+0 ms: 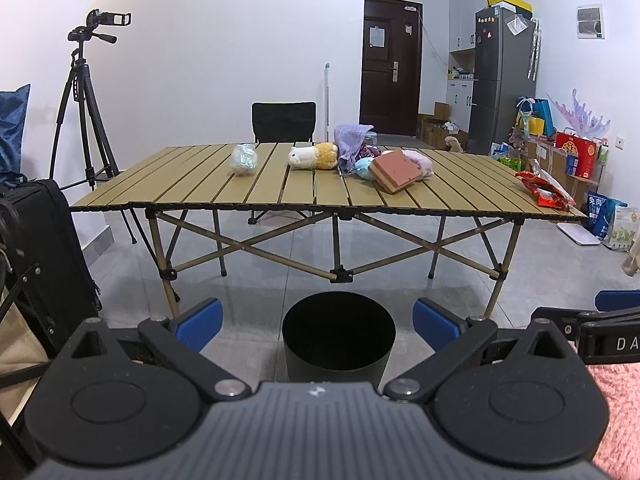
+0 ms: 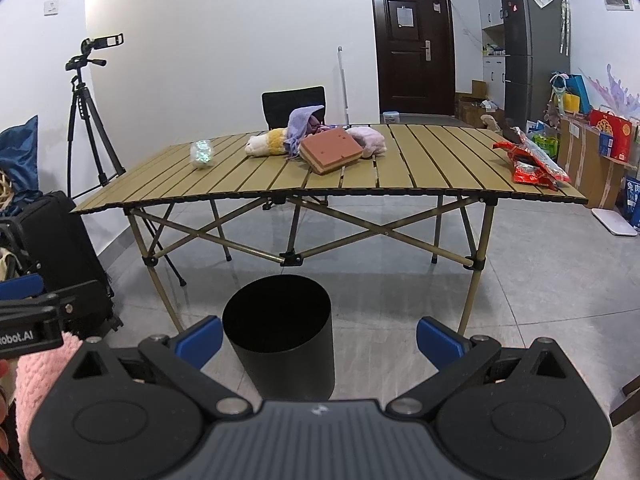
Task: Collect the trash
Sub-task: 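Move the left tool toward the clear plastic bag while the right tool approaches the pink sponge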
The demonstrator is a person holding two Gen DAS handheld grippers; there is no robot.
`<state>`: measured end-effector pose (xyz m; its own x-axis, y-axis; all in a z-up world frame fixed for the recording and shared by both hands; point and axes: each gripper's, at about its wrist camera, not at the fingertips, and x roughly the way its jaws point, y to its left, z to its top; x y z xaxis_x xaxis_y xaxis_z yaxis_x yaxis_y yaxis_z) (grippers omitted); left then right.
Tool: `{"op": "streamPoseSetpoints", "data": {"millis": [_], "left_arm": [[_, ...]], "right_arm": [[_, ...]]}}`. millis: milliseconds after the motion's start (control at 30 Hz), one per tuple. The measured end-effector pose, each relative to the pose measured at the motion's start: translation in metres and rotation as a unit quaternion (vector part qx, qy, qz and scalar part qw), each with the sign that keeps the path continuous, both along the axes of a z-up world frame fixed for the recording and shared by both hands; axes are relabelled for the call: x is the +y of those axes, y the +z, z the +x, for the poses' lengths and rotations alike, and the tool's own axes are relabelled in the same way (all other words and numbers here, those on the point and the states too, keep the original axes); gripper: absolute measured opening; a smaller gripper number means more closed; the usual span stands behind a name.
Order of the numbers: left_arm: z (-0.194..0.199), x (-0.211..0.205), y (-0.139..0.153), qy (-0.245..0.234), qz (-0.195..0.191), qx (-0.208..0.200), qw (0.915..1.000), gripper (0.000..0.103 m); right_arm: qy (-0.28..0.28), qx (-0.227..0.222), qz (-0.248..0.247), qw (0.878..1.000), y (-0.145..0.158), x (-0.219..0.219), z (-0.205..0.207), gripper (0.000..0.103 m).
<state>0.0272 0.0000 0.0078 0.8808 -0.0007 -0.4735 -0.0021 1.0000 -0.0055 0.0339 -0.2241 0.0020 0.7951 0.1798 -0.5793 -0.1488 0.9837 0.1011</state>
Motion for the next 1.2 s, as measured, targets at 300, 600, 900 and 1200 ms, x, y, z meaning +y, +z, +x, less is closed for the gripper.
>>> {"op": "streamPoseSetpoints", "data": {"millis": [300, 600, 900, 1200], "left_arm": [[0.044, -0.001, 0.005, -0.002, 0.000, -0.004, 1.0000, 0.103], [0.097, 0.000, 0.011, 0.003, -0.002, -0.018, 0.9998, 0.103], [0.154, 0.007, 0.017, 0.029, -0.002, -0.032, 0.9991, 0.103], [0.219, 0.029, 0.024, 0.071, -0.009, -0.042, 0.9965, 0.103]], "right_arm": [[-0.008, -0.003, 0.006, 1.000, 0.000, -0.006, 0.044, 0.103], [-0.015, -0.026, 0.022, 0.999, 0.003, -0.015, 0.089, 0.103], [-0.018, -0.062, 0.022, 0.998, 0.006, -0.017, 0.152, 0.103], [0.005, -0.097, 0.006, 0.995, 0.003, 0.005, 0.225, 0.103]]}}
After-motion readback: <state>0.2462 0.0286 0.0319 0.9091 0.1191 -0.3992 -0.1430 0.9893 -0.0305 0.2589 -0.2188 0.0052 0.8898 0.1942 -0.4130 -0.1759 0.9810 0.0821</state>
